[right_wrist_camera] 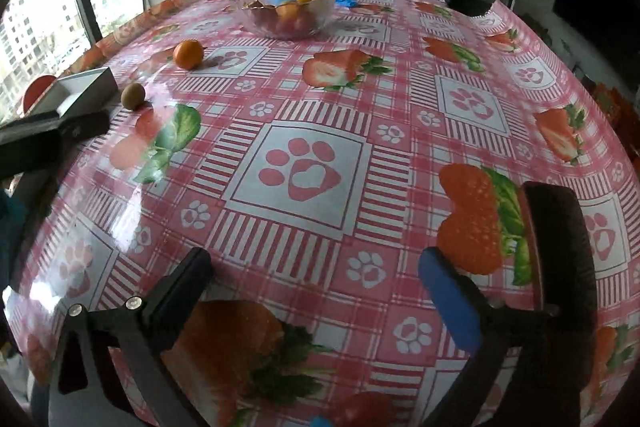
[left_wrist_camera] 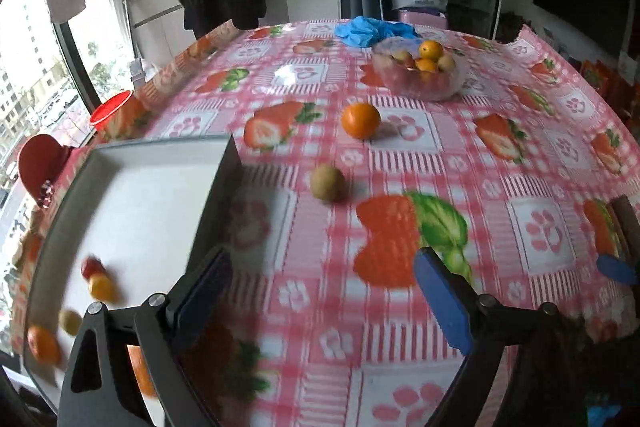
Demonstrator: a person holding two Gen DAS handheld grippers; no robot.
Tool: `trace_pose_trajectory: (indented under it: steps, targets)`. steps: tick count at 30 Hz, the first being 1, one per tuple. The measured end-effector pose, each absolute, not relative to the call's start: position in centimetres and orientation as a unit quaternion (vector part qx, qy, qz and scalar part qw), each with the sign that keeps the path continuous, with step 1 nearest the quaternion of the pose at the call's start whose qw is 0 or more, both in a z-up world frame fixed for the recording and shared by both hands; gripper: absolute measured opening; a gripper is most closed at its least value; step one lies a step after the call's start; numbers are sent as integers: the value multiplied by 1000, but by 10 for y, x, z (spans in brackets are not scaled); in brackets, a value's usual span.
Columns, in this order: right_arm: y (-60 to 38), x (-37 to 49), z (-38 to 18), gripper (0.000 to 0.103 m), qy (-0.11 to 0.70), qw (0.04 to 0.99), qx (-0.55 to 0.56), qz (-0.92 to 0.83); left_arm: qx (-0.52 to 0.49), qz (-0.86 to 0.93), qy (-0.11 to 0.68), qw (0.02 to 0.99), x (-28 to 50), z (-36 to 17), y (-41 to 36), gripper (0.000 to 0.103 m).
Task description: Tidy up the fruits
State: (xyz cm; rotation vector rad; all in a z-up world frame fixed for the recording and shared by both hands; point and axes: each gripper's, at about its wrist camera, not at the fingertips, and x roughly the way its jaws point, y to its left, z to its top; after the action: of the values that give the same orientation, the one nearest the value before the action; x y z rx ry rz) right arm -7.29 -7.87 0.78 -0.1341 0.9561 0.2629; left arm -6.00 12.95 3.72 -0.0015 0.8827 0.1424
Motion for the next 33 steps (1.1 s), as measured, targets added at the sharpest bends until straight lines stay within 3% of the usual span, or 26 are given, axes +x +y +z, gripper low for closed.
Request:
trace_pose_trajectory:
  steps: [9,13,15,17,27,28,29,30,33]
  targets:
    - [-78,-73,7,103,458,877,-65,126,7,91,456,886,6,13,134,93]
    - [-78,-73,8,103,458,877,-65,126,-23,84,458,885,17,8,136,68]
    - [-78,-73,8,103,458,877,-64,126,-27,66,457,887,15,9,132,51]
    - [-78,-73,8,103,458,877,-64,126,-10,58,453,890,10,10,124,28]
    - [-78,-73,8,103,458,877,-65,126,-17,28,439,898,-81,11,103,27]
    - [-78,-73,8,103,458,877,-65,126,-20,29,435,900,-87,10,105,40]
    - [-78,-73,8,103,458,877,-65,126,-23,30,435,900,-89,10,107,83]
    - [-78,-73,8,103,458,877,-65,126,-28,37,436,899,-90,9,110,98]
    - [-78,-73,8,103,458,877,-65,126,-76,29,423,903,-97,10,127,102]
